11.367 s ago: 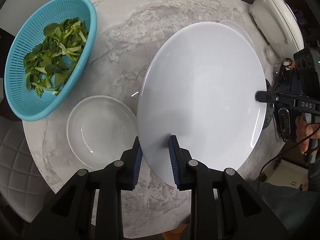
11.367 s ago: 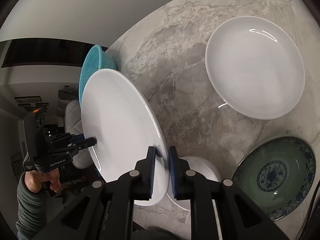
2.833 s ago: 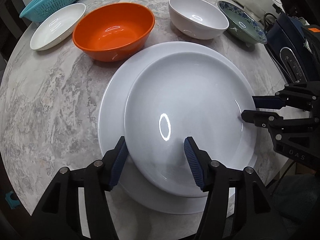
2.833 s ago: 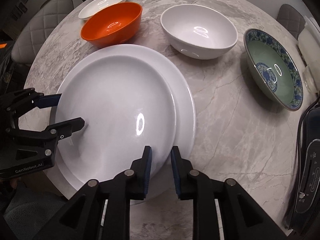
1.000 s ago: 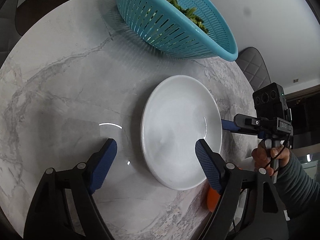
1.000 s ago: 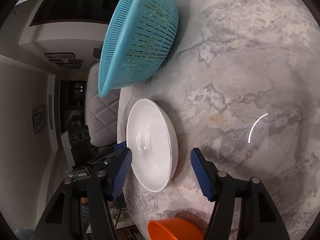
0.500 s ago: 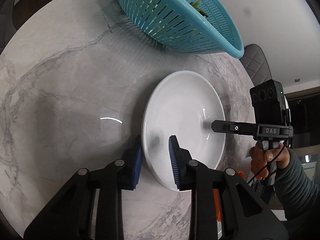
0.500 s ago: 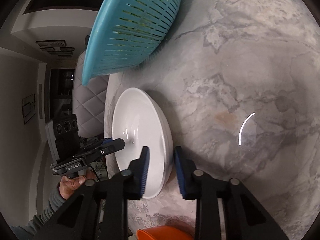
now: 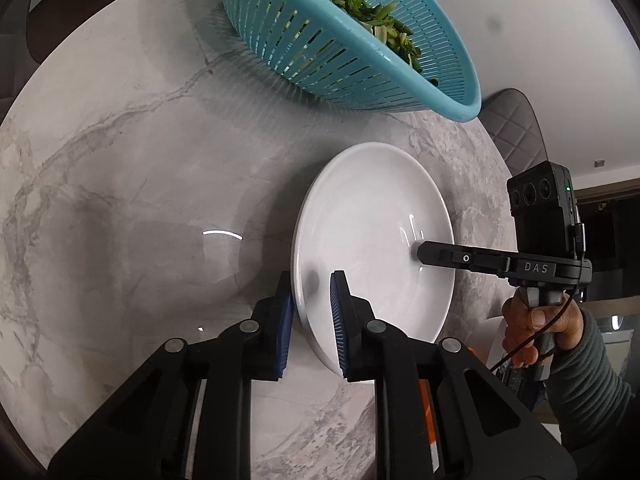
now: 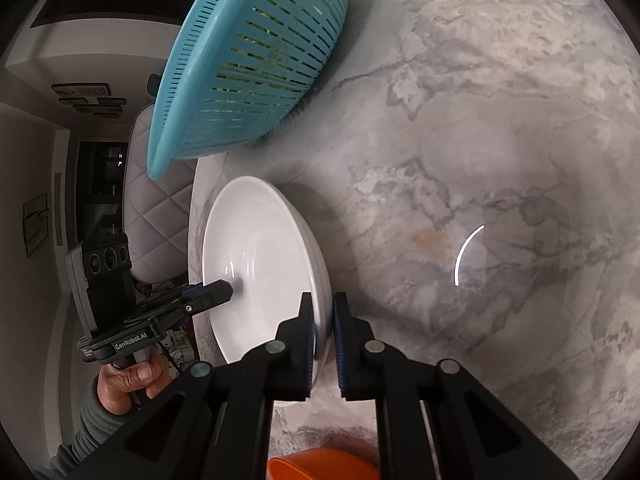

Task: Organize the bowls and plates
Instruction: 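Lift the white plate with both grippers and carry it over the plate stack, then lower the white plate onto the stacked plates and open both grippers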

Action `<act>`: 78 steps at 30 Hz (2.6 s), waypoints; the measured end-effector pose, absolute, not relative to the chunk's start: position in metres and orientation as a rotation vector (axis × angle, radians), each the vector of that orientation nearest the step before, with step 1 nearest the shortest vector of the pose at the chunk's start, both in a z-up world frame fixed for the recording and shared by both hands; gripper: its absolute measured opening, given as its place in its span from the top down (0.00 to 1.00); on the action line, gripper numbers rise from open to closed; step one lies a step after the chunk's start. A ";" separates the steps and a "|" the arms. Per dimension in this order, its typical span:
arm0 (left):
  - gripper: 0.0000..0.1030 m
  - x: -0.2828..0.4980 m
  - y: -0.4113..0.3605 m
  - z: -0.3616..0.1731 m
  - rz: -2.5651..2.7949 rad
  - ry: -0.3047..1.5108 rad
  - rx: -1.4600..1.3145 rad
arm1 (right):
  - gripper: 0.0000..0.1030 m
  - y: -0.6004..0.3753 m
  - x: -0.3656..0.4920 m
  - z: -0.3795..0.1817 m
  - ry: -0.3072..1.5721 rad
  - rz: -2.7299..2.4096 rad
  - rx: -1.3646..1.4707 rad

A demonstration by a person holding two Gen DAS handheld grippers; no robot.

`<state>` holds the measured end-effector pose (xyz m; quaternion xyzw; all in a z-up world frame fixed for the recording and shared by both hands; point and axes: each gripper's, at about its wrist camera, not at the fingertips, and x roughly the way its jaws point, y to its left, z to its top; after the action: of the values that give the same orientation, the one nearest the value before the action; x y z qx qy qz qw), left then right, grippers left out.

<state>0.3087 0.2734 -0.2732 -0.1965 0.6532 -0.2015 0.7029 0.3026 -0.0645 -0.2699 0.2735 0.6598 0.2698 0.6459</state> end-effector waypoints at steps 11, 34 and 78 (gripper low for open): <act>0.84 0.293 0.255 -0.227 -0.486 1.420 -0.437 | 0.89 -0.087 0.297 -0.231 1.465 0.583 0.623; 0.84 0.133 0.196 -0.122 -0.633 1.356 -0.335 | 0.89 -0.126 0.134 -0.132 1.276 0.542 0.675; 0.84 -0.001 0.100 -0.260 -0.637 1.544 -0.064 | 0.89 -0.175 -0.039 -0.247 1.401 0.313 0.711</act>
<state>-0.0012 0.1000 -0.2605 -0.0283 0.6853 -0.2828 0.6706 -0.0392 -0.1752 -0.2471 0.3186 0.6281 0.1404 0.6959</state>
